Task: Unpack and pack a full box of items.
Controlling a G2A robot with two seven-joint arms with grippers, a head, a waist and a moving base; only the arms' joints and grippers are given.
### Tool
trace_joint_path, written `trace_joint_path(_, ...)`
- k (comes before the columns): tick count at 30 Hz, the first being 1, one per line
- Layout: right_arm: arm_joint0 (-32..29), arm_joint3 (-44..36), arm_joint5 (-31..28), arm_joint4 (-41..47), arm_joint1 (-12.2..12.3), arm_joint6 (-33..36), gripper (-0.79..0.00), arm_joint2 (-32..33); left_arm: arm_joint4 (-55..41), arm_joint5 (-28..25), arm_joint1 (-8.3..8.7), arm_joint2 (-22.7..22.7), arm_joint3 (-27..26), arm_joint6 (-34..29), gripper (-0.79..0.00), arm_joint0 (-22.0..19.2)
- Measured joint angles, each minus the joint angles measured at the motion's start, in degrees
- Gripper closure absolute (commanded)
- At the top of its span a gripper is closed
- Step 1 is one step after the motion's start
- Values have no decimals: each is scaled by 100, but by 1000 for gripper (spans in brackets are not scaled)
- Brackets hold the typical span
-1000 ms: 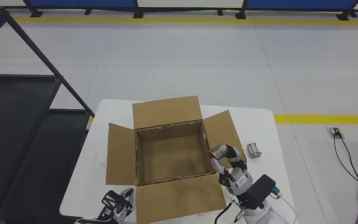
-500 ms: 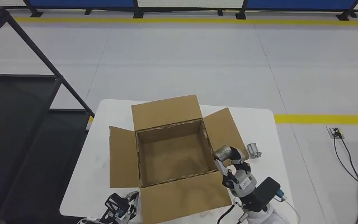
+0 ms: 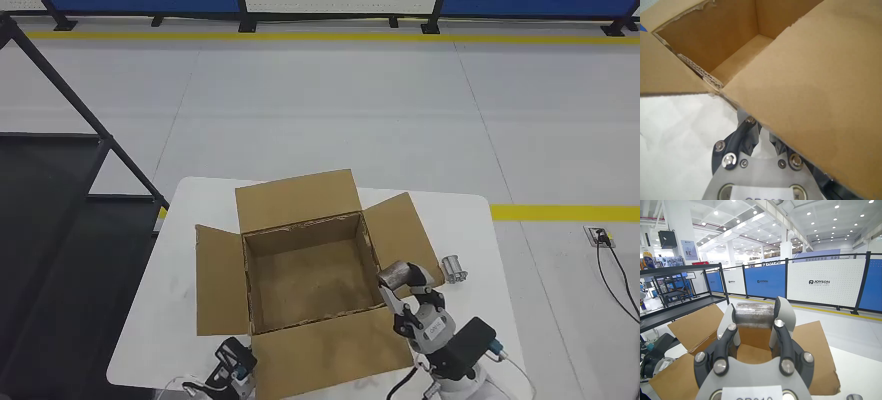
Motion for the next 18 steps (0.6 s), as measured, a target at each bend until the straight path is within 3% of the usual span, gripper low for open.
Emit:
trace_joint_path(8, -75, -29, 67, 17, 29, -17, 0, -7, -378, 392, 8, -90, -16, -2, 0, -78)
trace_joint_path(18, -107, -36, 59, 76, 69, 148, 0, 14, -702, 519, 45, -277, 70, 16, 0, -159)
